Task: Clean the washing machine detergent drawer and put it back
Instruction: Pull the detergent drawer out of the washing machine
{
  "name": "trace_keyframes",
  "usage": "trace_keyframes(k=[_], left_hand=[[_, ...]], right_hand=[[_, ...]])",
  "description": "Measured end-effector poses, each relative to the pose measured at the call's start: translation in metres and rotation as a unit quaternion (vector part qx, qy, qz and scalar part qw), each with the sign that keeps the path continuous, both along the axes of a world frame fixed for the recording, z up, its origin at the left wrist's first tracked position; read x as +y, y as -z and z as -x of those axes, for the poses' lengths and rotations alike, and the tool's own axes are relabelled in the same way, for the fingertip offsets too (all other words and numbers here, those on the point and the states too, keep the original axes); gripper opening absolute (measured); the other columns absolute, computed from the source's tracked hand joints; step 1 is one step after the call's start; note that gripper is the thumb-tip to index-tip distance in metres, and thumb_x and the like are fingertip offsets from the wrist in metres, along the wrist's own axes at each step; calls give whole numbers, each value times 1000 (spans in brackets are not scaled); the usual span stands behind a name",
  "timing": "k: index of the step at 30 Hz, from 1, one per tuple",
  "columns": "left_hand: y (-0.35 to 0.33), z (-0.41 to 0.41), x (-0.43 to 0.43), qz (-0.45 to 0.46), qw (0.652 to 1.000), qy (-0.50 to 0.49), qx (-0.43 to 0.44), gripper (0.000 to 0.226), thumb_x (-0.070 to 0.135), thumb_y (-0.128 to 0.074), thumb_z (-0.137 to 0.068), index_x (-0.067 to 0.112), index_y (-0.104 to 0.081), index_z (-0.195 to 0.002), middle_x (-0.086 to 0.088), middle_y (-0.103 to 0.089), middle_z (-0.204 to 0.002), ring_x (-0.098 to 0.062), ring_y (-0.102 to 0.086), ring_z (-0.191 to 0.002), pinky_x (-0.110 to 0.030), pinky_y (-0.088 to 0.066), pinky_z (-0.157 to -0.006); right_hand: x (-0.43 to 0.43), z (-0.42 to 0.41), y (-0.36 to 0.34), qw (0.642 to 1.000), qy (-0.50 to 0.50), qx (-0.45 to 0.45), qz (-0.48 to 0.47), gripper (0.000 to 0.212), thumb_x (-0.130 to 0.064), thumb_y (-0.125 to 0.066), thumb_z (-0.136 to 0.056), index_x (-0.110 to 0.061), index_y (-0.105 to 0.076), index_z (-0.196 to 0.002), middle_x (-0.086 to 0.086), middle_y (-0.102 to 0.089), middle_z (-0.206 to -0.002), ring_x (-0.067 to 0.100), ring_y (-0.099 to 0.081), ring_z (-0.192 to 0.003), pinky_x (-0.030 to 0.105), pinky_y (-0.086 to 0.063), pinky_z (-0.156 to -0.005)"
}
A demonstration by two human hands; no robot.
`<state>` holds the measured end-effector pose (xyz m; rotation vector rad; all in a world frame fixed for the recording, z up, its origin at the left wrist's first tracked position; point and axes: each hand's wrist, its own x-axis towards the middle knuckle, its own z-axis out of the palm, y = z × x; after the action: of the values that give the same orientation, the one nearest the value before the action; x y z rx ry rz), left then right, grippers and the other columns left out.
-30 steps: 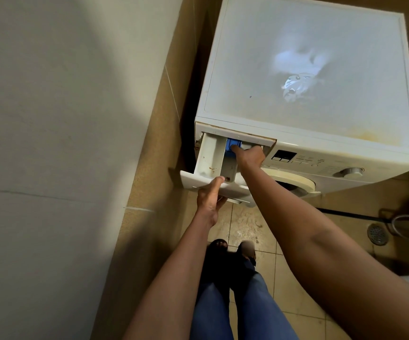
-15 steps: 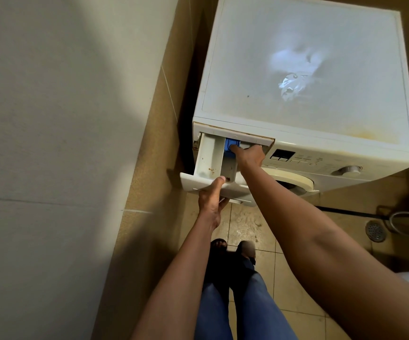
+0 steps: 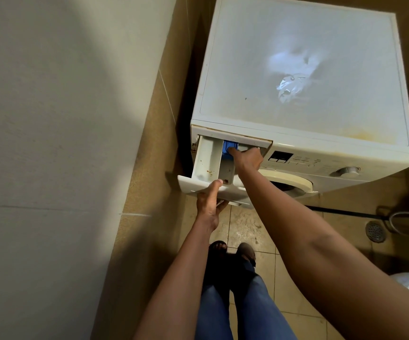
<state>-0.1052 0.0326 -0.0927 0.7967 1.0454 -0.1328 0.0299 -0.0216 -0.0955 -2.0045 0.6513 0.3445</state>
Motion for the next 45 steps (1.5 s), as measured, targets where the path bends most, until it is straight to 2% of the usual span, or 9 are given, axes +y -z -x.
trace_keyframes(k=[3,9,19,26,30,36,38,41,45], left_hand=[[2,1,3,-1,1000,4,-8,37,22,-67,-87,19,-48,-119,-13,-59,-115,-27,-60,-106,-47,-55,-91],[2,3,-10,-10,1000,-7,-1,43,22,-64,-88,18,-46,-127,-13,-57,-122,-27,-59,-109,-45,-54,-92],[12,28,-17,-13,1000,-14,-19,45,17,-61,-91,15,-46,-133,-15,-56,-129,-32,-55,-119,-49,-53,-93],[11,30,-11,5,1000,-3,-7,50,21,-63,-90,13,-44,-136,-15,-55,-132,-30,-54,-121,-49,-51,-97],[7,31,-7,32,999,-12,5,51,19,-65,-89,8,-47,-135,-17,-56,-132,-32,-54,-122,-46,-51,-98],[1,31,-4,51,998,-23,15,36,14,-68,-87,9,-54,-120,-15,-62,-120,-26,-61,-108,-37,-53,-90],[-1,31,-2,55,998,-9,10,20,14,-68,-87,13,-57,-104,-13,-63,-112,-24,-61,-101,-35,-54,-86],[-4,32,-1,60,998,-4,2,17,12,-68,-86,14,-57,-99,-13,-62,-106,-25,-60,-100,-35,-55,-82],[-5,38,1,73,997,-11,3,24,9,-69,-84,11,-54,-103,-16,-61,-109,-26,-59,-101,-34,-56,-80]], right_hand=[[2,1,1,1000,4,7,2,29,-28,-76,-80,-11,-53,-82,-1,-53,-73,9,-49,-56,21,-32,-45],[-3,0,0,1000,-10,7,-4,32,-28,-77,-78,-16,-48,-71,-5,-51,-68,7,-49,-56,20,-32,-45],[-12,22,7,999,-30,15,-1,38,-32,-79,-75,-12,-51,-60,2,-55,-61,16,-52,-53,33,-49,-53],[-14,27,-3,999,-53,12,4,42,-34,-75,-80,-11,-48,-58,1,-47,-57,13,-41,-48,25,-36,-46],[-21,35,-11,997,-75,-29,-2,29,-33,-69,-85,-8,-56,-79,0,-52,-68,10,-47,-58,23,-38,-52],[-58,52,-22,986,-84,-143,10,31,-29,-69,-84,-9,-62,-106,1,-63,-96,16,-61,-91,28,-53,-80],[-72,57,-15,992,-86,-92,22,47,-36,-70,-83,-7,-57,-118,8,-61,-113,23,-58,-105,33,-50,-88],[-87,68,-7,989,-123,73,-28,71,-47,-67,-83,-3,-46,-135,16,-52,-133,30,-53,-118,41,-47,-98],[-97,86,-8,954,-166,213,-127,68,-31,-64,-88,-12,-33,-146,15,-43,-141,31,-53,-115,47,-51,-93]])
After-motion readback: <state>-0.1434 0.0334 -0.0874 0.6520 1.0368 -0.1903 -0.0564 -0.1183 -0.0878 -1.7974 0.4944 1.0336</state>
